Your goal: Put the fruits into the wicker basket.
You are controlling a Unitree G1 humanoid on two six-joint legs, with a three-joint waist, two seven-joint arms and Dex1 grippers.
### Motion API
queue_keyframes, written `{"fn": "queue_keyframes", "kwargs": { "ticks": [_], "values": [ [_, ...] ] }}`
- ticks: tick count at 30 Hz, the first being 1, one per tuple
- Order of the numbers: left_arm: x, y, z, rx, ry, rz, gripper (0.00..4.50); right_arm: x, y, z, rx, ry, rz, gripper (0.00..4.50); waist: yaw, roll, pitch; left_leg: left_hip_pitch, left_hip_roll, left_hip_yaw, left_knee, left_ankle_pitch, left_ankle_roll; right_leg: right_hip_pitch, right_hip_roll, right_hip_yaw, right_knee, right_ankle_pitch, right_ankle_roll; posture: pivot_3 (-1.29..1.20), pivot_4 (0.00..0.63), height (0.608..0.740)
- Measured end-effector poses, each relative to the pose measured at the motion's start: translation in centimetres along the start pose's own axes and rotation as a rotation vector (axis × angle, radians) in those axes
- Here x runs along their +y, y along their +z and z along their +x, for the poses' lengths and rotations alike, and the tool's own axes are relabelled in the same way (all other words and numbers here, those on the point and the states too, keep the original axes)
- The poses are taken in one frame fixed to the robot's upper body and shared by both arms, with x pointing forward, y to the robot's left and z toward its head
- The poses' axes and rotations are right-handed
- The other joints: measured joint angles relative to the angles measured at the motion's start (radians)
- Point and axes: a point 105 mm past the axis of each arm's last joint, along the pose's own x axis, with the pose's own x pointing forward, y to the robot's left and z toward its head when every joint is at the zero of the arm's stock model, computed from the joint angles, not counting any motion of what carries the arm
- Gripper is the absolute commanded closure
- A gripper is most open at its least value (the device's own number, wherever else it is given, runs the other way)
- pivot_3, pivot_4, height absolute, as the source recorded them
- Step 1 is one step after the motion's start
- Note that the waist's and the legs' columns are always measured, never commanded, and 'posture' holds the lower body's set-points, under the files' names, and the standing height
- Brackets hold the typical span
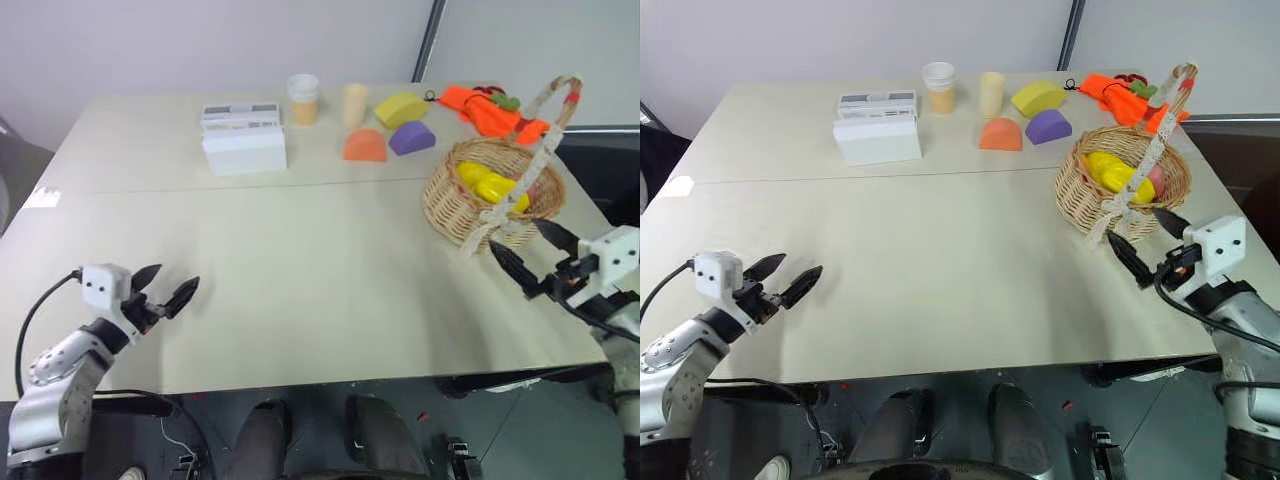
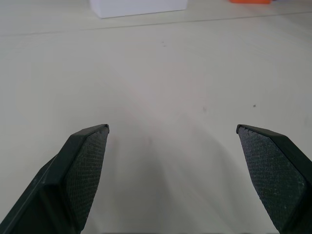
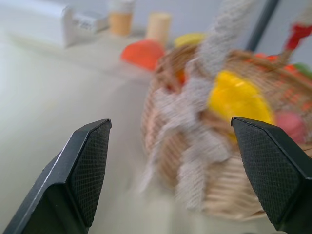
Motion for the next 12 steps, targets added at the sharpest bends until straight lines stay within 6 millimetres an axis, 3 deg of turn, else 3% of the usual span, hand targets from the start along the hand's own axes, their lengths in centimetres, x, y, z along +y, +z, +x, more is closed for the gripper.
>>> {"fn": "queue_keyframes", "kwargs": {
  "ticks": [5,12],
  "values": [
    [0.2,0.2,-0.2,-0.015,0.01,-0.001,0.0,3.8,-1.1,1.1,0.048,0.151,0.035,0.41,-0.002,0.0,0.0,-0.003,0.001,0.001,0.001,0.0,0.0,-0.001,-0.002,0.0,-0.002,0.0,0.0,0.0,0.15,0.74],
    [0.1,-0.4,-0.4,-0.013,0.025,-0.012,0.0,5.5,-1.2,4.5,-0.01,0.171,0.082,0.41,0.0,0.0,0.0,-0.007,0.0,0.001,0.001,0.0,0.0,-0.004,-0.002,-0.001,-0.002,0.003,-0.004,0.0,0.15,0.74]
  ]
}}
